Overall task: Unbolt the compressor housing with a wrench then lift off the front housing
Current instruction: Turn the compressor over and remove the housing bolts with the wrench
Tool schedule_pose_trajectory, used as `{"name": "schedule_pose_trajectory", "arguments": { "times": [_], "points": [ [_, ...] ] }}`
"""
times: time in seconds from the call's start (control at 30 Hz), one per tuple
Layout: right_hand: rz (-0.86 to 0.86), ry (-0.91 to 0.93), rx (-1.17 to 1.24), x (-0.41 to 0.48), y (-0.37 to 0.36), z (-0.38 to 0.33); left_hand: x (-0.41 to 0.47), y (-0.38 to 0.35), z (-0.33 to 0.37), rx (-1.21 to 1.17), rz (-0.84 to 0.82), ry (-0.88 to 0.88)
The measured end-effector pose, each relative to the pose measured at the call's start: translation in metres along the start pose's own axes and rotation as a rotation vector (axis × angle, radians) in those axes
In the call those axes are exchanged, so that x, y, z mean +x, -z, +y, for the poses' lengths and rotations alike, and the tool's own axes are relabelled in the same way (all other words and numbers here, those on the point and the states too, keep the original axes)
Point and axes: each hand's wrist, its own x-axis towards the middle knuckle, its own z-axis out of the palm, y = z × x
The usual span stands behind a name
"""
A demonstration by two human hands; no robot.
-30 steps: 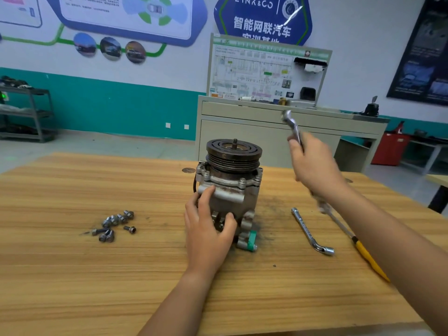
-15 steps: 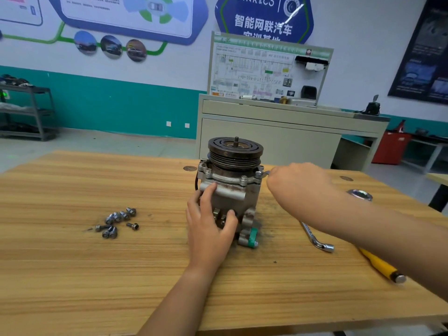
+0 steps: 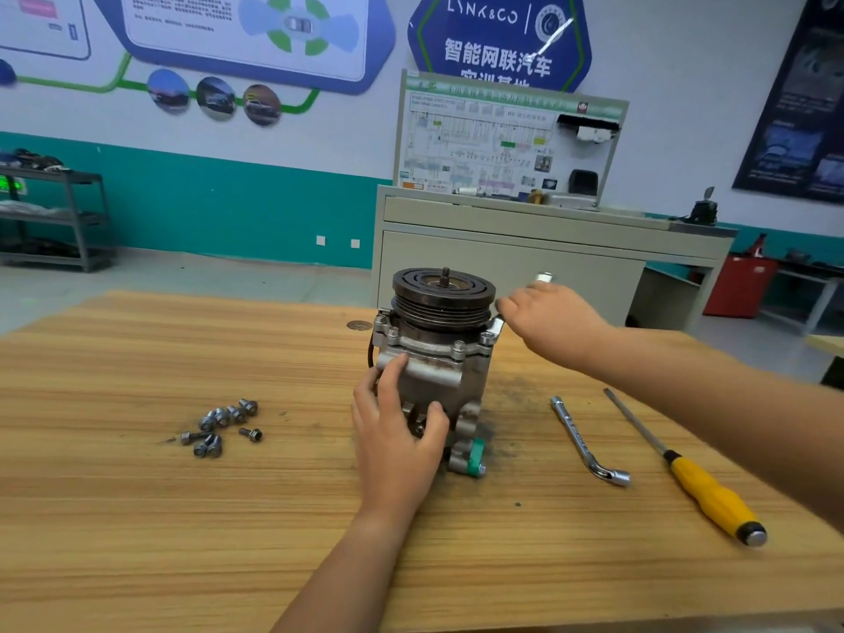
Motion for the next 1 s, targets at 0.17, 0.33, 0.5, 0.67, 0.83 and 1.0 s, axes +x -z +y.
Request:
{"name": "schedule_pose_trajectory", "arguments": {
  "times": [0.17, 0.33, 0.5, 0.67, 0.83, 1.0],
  "points": [
    [0.201, -0.174, 0.321, 0.003, -0.021, -0.013, 0.000, 0.002, -0.002, 0.005, -0.022, -0.012],
    [0.561, -0.776, 1.207, -0.032, 0.000, -0.017, 0.001, 0.001, -0.003, -0.003, 0.001, -0.028],
    [0.116, -0.589, 0.558, -0.066, 0.030, -0.026, 0.000, 0.001, -0.002, -0.004, -0.024, -0.016],
    [-0.136, -0.459, 0.277, -0.063, 0.048, -0.047, 0.000, 0.002, -0.001, -0.013, -0.012, -0.049],
    [-0.251, -0.306, 0.196, -0.048, 0.073, -0.053, -0.001, 0.001, -0.003, -0.014, 0.000, -0.067],
    [-0.310, -0.224, 0.082, -0.034, 0.081, -0.044, -0.002, 0.004, -0.003, -0.019, -0.016, -0.056]
  ]
}}
